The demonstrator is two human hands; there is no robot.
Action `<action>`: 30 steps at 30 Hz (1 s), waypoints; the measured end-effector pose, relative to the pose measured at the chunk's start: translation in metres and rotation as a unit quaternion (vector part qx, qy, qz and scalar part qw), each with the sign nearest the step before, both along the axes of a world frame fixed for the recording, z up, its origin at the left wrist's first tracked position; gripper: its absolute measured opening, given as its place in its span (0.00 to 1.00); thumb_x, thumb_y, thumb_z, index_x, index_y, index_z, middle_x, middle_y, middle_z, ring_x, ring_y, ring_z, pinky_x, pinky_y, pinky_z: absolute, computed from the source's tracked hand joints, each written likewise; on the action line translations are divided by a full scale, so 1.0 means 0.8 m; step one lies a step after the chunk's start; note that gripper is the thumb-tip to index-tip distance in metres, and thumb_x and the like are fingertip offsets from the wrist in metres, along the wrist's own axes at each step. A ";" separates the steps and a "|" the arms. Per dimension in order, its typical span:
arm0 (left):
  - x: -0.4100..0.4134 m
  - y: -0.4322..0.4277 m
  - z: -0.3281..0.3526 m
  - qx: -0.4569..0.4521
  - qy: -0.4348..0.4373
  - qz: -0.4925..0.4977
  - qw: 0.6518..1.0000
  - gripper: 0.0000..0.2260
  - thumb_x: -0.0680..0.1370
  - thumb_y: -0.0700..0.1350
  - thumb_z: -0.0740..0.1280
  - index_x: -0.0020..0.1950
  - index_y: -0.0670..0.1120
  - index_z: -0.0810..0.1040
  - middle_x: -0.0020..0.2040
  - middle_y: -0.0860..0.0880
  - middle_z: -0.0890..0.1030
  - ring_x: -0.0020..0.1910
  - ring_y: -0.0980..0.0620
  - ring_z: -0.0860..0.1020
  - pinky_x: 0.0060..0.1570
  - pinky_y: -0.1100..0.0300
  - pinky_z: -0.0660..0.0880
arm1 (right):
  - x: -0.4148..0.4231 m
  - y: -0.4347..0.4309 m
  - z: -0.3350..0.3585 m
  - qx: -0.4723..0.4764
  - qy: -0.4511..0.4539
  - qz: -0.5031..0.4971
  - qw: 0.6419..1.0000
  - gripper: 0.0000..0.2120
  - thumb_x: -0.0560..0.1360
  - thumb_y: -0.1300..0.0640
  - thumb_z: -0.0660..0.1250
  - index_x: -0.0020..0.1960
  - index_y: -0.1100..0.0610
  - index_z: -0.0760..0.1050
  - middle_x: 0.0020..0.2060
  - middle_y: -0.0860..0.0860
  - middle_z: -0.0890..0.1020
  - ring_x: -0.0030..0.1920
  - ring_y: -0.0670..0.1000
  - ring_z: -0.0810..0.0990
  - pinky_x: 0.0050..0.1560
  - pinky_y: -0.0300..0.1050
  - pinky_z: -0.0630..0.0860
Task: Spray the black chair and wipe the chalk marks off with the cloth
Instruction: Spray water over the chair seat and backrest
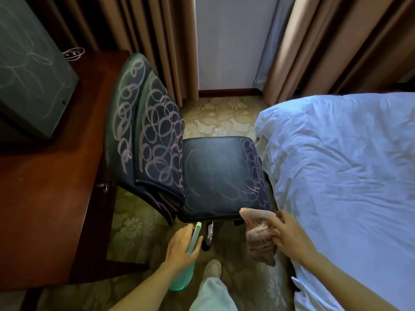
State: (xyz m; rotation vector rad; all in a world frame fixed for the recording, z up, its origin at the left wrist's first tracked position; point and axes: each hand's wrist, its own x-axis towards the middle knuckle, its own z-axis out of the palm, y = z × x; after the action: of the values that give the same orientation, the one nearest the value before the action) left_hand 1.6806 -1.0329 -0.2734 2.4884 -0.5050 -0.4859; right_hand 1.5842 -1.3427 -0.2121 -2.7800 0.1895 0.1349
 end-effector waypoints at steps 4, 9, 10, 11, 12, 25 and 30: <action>0.023 -0.015 0.000 0.000 0.002 -0.092 0.996 0.12 0.78 0.53 0.64 0.59 0.51 0.71 0.51 0.56 0.71 0.48 0.59 0.73 0.49 0.72 0.69 | 0.039 -0.008 0.003 -0.006 0.019 -0.001 1.000 0.23 0.63 0.62 0.74 0.54 0.49 0.70 0.46 0.52 0.72 0.42 0.51 0.71 0.34 0.36 0.68; 0.048 -0.058 0.000 0.030 0.030 -0.099 0.994 0.11 0.80 0.54 0.60 0.58 0.49 0.71 0.51 0.50 0.77 0.49 0.54 0.76 0.46 0.70 0.69 | 0.048 -0.021 0.003 -0.001 0.046 -0.023 0.999 0.23 0.64 0.62 0.73 0.56 0.51 0.72 0.47 0.53 0.73 0.43 0.50 0.72 0.35 0.28 0.59; 0.051 -0.064 -0.002 0.035 0.031 -0.104 0.994 0.12 0.80 0.54 0.60 0.58 0.49 0.71 0.51 0.50 0.77 0.49 0.54 0.76 0.45 0.71 0.68 | 0.045 -0.027 0.003 0.000 0.055 -0.028 0.998 0.23 0.64 0.62 0.73 0.56 0.50 0.71 0.47 0.52 0.72 0.43 0.50 0.72 0.35 0.30 0.62; 0.054 -0.067 -0.003 0.039 0.029 -0.107 0.993 0.11 0.80 0.54 0.60 0.58 0.49 0.71 0.50 0.51 0.76 0.48 0.54 0.76 0.44 0.72 0.67 | 0.041 -0.033 0.003 0.000 0.061 -0.032 0.998 0.24 0.64 0.62 0.72 0.56 0.48 0.70 0.46 0.51 0.71 0.43 0.51 0.72 0.35 0.34 0.65; 0.057 -0.070 -0.005 0.039 0.025 -0.113 0.993 0.11 0.80 0.55 0.60 0.57 0.49 0.71 0.49 0.52 0.75 0.46 0.55 0.74 0.42 0.73 0.65 | 0.038 -0.040 0.004 0.001 0.065 -0.036 0.997 0.25 0.63 0.63 0.71 0.56 0.47 0.68 0.45 0.50 0.70 0.43 0.52 0.72 0.34 0.37 0.66; 0.071 -0.128 -0.038 -0.036 -0.034 -0.043 0.998 0.31 0.75 0.70 0.48 0.61 0.48 0.73 0.51 0.52 0.76 0.47 0.53 0.76 0.47 0.68 0.74 | 0.079 -0.117 0.017 0.026 0.049 -0.004 0.998 0.31 0.61 0.66 0.74 0.55 0.43 0.65 0.43 0.47 0.67 0.40 0.50 0.69 0.34 0.29 0.56; 0.064 -0.160 -0.039 0.002 -0.036 0.047 0.998 0.30 0.75 0.70 0.47 0.60 0.49 0.72 0.53 0.51 0.77 0.50 0.48 0.77 0.49 0.61 0.77 | 0.126 -0.160 0.007 0.029 0.054 0.071 0.996 0.30 0.61 0.65 0.73 0.56 0.45 0.65 0.43 0.50 0.70 0.40 0.50 0.69 0.32 0.29 0.55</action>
State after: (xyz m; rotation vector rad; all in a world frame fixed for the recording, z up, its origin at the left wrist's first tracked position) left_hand 1.7319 -1.1607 -0.3044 2.5284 -0.4128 -0.3621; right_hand 1.6850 -1.4708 -0.2069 -2.7295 0.0143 0.3229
